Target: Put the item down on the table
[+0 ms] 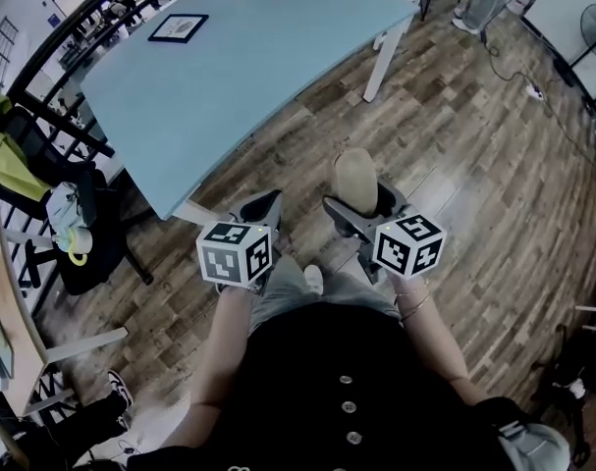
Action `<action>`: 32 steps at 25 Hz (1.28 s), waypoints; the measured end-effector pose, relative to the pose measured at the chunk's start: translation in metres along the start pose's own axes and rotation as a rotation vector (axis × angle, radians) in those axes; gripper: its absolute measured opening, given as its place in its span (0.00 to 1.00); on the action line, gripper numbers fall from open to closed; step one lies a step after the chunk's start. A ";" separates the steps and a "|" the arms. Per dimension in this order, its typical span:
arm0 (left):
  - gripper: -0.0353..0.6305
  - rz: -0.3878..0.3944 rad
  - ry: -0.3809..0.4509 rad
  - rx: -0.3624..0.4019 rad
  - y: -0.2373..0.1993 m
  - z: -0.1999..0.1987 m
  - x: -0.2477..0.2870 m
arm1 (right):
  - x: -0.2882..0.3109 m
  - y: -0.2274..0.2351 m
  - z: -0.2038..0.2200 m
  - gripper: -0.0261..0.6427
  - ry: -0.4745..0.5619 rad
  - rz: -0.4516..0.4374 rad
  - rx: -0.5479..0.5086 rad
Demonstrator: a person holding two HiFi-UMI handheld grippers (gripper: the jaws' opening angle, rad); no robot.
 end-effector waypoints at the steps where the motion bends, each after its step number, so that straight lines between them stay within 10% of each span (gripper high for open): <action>1: 0.08 0.003 -0.007 0.004 0.001 0.000 0.003 | -0.001 0.003 0.000 0.65 0.004 0.004 0.005; 18: 0.08 0.046 -0.049 0.022 -0.030 -0.043 0.064 | 0.049 0.051 -0.036 0.65 0.010 0.020 0.033; 32: 0.08 0.035 0.005 -0.011 -0.121 -0.152 0.127 | 0.168 0.106 -0.119 0.65 -0.061 0.016 -0.013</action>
Point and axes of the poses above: the fingertips, and each gripper's own axes: x forward along the fingers, y to its right, z out of its underside, the point moved 1 cm from there along -x, backward along the fingers, and after that the axes turned 4 degrees about -y, right-handed, at the moved point
